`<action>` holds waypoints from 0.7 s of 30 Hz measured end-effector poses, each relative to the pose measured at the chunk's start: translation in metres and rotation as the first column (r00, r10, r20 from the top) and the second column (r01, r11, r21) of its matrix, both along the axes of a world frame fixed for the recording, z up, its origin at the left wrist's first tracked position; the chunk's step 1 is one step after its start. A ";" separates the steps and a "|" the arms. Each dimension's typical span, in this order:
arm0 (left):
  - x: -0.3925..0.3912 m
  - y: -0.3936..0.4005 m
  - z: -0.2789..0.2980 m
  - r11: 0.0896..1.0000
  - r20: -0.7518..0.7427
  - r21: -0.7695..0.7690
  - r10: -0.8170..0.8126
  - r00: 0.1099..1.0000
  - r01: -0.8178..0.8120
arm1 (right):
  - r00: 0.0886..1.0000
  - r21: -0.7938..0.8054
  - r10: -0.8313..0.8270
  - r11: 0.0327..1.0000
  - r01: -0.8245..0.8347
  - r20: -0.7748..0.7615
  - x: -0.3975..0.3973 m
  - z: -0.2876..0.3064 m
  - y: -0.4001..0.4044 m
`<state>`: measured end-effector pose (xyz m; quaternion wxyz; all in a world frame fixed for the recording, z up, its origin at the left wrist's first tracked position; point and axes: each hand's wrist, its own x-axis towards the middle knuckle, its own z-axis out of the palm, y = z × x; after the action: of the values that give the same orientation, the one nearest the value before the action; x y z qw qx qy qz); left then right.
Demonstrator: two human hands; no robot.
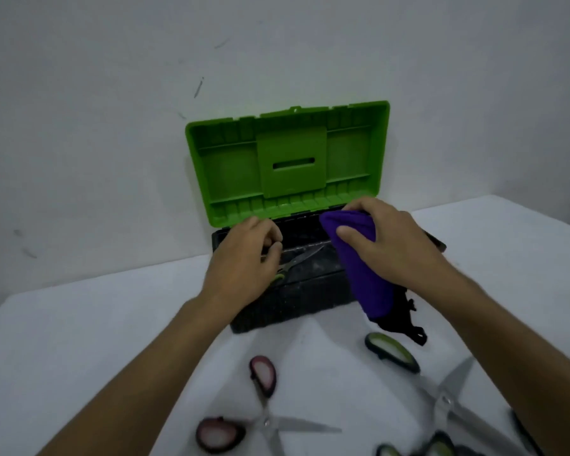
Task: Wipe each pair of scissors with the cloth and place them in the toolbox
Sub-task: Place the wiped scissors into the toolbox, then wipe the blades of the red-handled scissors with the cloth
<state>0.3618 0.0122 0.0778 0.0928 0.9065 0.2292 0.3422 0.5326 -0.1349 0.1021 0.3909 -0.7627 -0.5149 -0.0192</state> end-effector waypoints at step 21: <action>-0.141 -0.090 -0.061 0.868 -0.464 -0.449 -0.027 0.886 -0.209 | 0.915 0.048 0.322 0.946 -0.321 -0.244 -0.080 -0.043 -0.068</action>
<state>0.2206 -0.0782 0.0166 0.2449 0.8957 0.3669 0.0553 0.4525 -0.2030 0.0594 0.4529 -0.6626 -0.5801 0.1392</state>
